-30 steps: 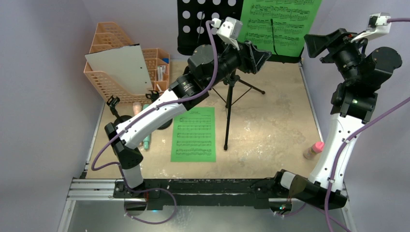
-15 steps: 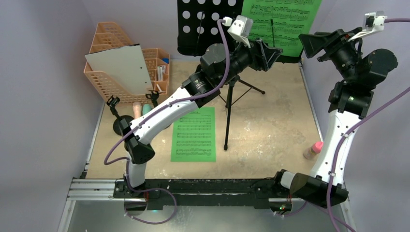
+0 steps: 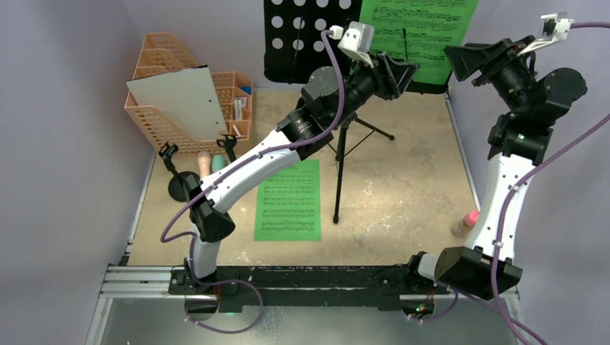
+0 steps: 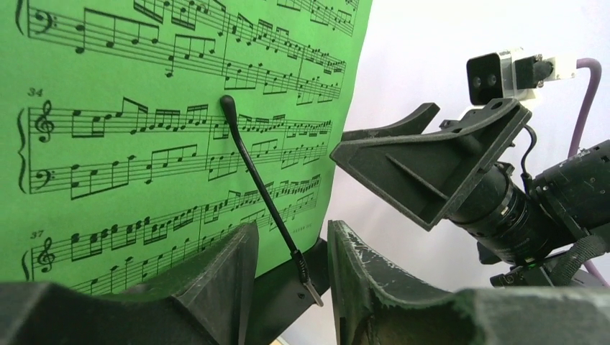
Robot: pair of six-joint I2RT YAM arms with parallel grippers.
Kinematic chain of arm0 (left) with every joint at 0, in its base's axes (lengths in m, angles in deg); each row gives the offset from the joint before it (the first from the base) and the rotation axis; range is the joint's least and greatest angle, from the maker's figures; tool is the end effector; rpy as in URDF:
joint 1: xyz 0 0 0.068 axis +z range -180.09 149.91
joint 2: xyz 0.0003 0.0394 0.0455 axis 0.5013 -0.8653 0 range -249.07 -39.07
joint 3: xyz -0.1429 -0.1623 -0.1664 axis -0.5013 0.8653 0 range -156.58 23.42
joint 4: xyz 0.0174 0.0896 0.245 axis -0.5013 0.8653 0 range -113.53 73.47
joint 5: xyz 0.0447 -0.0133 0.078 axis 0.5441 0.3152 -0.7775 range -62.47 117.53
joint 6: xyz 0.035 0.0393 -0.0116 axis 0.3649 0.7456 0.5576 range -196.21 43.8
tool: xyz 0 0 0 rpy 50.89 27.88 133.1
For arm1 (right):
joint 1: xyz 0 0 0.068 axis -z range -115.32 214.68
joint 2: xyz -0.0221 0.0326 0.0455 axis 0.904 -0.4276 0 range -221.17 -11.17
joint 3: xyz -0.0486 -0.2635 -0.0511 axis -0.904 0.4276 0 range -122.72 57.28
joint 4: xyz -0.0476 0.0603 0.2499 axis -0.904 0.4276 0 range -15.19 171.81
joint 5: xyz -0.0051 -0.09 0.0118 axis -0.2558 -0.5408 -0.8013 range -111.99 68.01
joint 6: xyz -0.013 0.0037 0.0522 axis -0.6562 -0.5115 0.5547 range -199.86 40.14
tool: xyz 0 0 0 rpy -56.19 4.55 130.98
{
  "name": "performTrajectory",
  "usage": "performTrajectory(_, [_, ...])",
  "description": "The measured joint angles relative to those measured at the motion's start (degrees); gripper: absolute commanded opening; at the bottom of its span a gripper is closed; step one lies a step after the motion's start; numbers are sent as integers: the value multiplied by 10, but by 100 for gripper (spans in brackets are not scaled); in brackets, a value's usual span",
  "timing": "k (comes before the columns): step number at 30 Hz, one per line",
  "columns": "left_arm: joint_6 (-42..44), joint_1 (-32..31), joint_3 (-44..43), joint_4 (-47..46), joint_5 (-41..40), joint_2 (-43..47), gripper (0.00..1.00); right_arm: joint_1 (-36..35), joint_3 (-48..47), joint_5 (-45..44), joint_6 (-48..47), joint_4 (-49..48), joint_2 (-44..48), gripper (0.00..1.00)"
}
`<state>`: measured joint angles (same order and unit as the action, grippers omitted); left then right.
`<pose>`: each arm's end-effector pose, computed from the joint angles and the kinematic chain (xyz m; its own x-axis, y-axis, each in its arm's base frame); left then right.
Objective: Pack up the instrument practice props
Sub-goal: Pick up the sheet music from the music stand.
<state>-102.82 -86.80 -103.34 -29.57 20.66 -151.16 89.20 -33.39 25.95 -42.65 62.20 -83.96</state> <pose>0.2469 -0.3683 0.5169 -0.1707 -0.5504 -0.8173 0.7741 0.4383 -0.4568 0.2303 -0.0758 0.5477 0.1838 0.3614 -0.9141 -0.5214 0.8242 0.2210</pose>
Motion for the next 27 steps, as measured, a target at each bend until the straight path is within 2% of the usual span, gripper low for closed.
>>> performTrajectory(8, [-6,0,-5,-7,-2,-6,1,0,0,24,9,-19,-15,69])
performTrajectory(16, [-8,-1,2,-22,6,-6,0,-1,0,27,16,-29,-17,53])
performTrajectory(21, [-7,-1,12,-30,7,-2,0,-1,0,26,19,-28,-16,31])
performTrajectory(27, [-5,-1,20,-34,4,2,0,-1,0,20,10,-8,-5,26])
